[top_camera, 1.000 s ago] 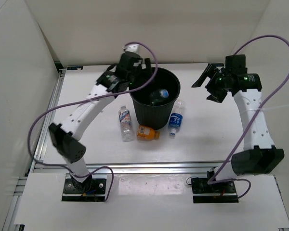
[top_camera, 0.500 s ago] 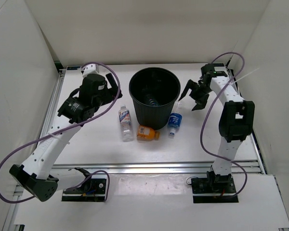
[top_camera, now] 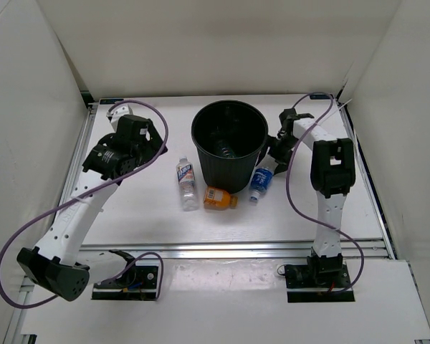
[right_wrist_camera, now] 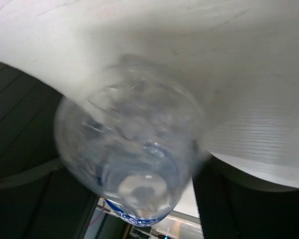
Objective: Put the plastic bottles in the bin
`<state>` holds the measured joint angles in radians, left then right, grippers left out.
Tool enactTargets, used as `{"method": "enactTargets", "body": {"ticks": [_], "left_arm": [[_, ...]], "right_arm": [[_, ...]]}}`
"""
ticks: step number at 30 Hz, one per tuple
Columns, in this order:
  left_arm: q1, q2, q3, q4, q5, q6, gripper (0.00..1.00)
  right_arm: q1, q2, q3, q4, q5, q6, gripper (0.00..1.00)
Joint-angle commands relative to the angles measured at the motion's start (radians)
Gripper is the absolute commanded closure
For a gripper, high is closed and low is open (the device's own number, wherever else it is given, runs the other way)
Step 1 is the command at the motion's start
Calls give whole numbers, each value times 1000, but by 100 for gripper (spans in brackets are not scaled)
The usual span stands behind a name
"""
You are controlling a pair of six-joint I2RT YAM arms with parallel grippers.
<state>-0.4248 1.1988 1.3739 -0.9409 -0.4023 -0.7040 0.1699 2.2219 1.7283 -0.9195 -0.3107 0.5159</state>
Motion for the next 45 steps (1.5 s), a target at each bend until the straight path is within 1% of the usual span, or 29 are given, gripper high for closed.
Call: {"method": "enactTargets", "body": {"ticks": [1, 2, 4, 5, 6, 7, 9, 11, 13, 14, 15, 16, 17, 18, 19, 20, 21, 24, 25, 27, 28, 29, 30, 32, 33, 35, 38, 39, 45], "left_arm": [[34, -28, -21, -32, 43, -20, 0], [47, -16, -21, -32, 57, -20, 0], [61, -7, -21, -44, 72, -20, 0], [76, -7, -30, -44, 82, -20, 0], [89, -7, -30, -44, 97, -20, 0], [89, -7, -39, -23, 97, -20, 0], [113, -7, -58, 0, 124, -11, 0], [129, -7, -114, 42, 148, -11, 0], [162, 19, -168, 54, 192, -28, 0], [172, 19, -185, 69, 207, -40, 0], [182, 28, -203, 70, 230, -67, 0], [182, 28, -235, 86, 240, -84, 0], [182, 28, -251, 106, 250, -115, 0], [182, 28, -265, 106, 261, -129, 0], [182, 38, -275, 119, 279, -138, 0], [182, 50, -285, 119, 280, -138, 0], [182, 50, -294, 131, 293, -138, 0], [182, 74, -294, 142, 293, -138, 0], [182, 74, -294, 154, 293, -138, 0], [182, 100, -280, 166, 304, -138, 0], [182, 111, -263, 166, 304, -138, 0], [182, 123, -254, 166, 304, -138, 0], [182, 148, -231, 177, 313, -129, 0], [173, 169, -208, 177, 313, -120, 0], [163, 179, -184, 177, 313, -109, 0], [149, 206, -164, 188, 313, -100, 0], [115, 251, -139, 221, 313, -78, 0], [97, 264, -125, 221, 313, -66, 0], [18, 378, -78, 257, 324, -9, 0]], "right_arm": [[-15, -7, -1, -7, 74, -4, 23], [-27, -22, -37, -7, 94, 7, 23], [-50, -85, -73, -18, 131, 7, 35], [-67, -111, -91, -18, 174, 19, 41], [-78, -167, -122, -18, 191, 32, 57], [-87, -195, -133, -30, 211, 32, 63], [-106, -273, -133, -76, 258, 59, 70], [-128, -327, -109, -103, 309, 69, 70], [-129, -410, -63, -142, 343, 69, 76], [-129, -459, 17, -157, 358, 69, 77], [-129, -481, 68, -189, 358, 79, 79], [-129, -522, 121, -190, 358, 79, 79], [-129, -539, 228, -190, 334, 79, 79], [-129, -556, 279, -171, 300, 79, 79], [-129, -568, 331, -151, 230, 79, 79], [-119, -588, 374, -124, 204, 79, 79], [-107, -597, 442, -51, 184, 79, 79], [-18, -639, 470, 138, 185, 64, 79], [49, -639, 470, 178, 199, 15, 79], [121, -619, 485, 220, 238, -58, 76], [184, -582, 499, 220, 254, -91, 76], [206, -573, 499, 211, 263, -124, 69], [223, -573, 469, 211, 263, -125, 58], [264, -548, 416, 211, 263, -134, 18], [275, -548, 398, 211, 263, -146, 0], [275, -550, 389, 188, 260, -137, 0], [275, -588, 398, 188, 326, -146, 0], [252, -588, 398, 188, 338, -146, 0], [232, -682, 350, 179, 312, -146, 0]]}}
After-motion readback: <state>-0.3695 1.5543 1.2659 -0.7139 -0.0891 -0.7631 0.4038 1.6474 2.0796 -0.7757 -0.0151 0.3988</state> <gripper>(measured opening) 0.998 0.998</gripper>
